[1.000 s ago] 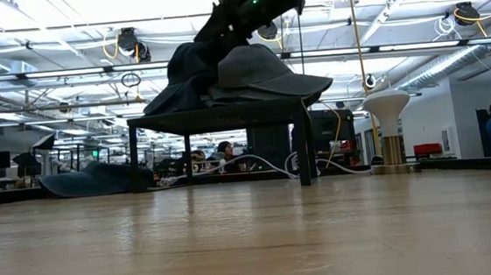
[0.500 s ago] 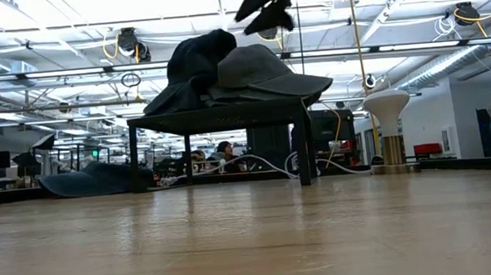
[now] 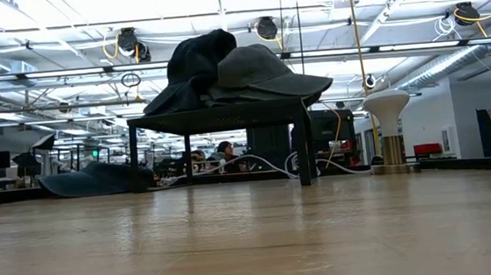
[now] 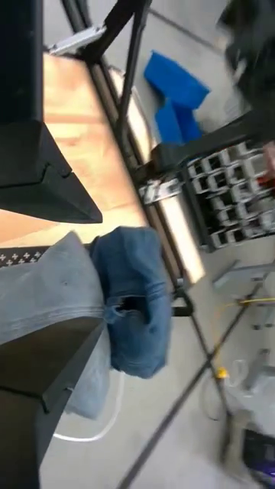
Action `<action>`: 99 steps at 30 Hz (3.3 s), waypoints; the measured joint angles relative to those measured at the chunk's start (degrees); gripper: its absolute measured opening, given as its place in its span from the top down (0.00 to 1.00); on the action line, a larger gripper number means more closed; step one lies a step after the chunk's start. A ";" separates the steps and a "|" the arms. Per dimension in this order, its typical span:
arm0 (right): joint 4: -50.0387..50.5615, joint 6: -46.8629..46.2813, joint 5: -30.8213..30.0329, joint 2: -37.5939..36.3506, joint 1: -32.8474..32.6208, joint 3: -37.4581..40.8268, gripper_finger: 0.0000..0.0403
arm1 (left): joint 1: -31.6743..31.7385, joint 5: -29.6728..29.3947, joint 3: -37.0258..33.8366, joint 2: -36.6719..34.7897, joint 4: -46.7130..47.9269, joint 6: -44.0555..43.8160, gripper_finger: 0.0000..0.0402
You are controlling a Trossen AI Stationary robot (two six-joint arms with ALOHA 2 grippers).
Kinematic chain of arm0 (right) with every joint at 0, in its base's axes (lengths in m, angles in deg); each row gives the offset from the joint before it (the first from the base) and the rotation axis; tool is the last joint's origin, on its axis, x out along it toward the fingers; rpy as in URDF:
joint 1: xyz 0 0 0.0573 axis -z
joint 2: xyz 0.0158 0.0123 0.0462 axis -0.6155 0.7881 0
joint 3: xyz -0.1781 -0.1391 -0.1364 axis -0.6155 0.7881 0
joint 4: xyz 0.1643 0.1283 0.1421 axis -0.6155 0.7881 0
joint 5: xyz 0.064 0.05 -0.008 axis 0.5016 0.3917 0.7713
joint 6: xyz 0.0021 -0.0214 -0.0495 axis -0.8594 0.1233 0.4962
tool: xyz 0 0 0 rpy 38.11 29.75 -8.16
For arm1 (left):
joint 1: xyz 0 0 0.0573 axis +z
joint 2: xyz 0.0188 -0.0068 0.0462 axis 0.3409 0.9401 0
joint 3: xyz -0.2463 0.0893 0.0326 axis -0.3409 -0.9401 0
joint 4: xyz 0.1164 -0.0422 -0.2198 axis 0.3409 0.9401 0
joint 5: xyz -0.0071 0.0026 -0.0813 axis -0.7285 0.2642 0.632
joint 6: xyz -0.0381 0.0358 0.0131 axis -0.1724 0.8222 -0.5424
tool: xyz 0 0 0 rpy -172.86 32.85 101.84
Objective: Pick & Place hat
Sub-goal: Stack the blue cap on the stacked blue cap on the shelf
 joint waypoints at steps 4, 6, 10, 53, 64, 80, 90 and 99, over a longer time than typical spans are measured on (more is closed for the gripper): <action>0.05 -0.02 4.91 -3.79 0.07 -0.02 0.49 | 3.00 -4.71 0.00 0.00 0.01 -5.75 0.17; 0.07 0.11 7.93 -5.36 0.07 -0.01 0.50 | 6.24 -4.78 0.00 -0.11 -0.04 -8.23 0.17; 0.07 0.42 10.85 -7.74 0.04 -0.02 0.50 | 13.67 -4.59 0.01 -0.47 -0.59 -10.49 0.17; -3.74 9.05 13.45 -9.34 0.04 10.50 0.50 | 73.39 76.63 0.02 19.95 50.21 -52.85 0.17; -4.69 11.15 13.49 -9.43 0.04 11.44 0.50 | 70.74 75.59 -0.48 24.91 57.20 -57.13 0.17; -4.69 16.81 13.51 -9.51 0.04 11.44 0.50 | 68.09 80.92 -17.22 25.14 42.75 -61.86 0.17; -5.72 16.96 13.51 -9.51 0.04 11.44 0.50 | 67.01 82.50 -17.97 24.74 43.12 -61.54 0.49; -6.73 16.78 13.53 -9.51 0.04 11.44 0.50 | 66.99 83.24 -17.97 19.24 43.01 -59.84 0.95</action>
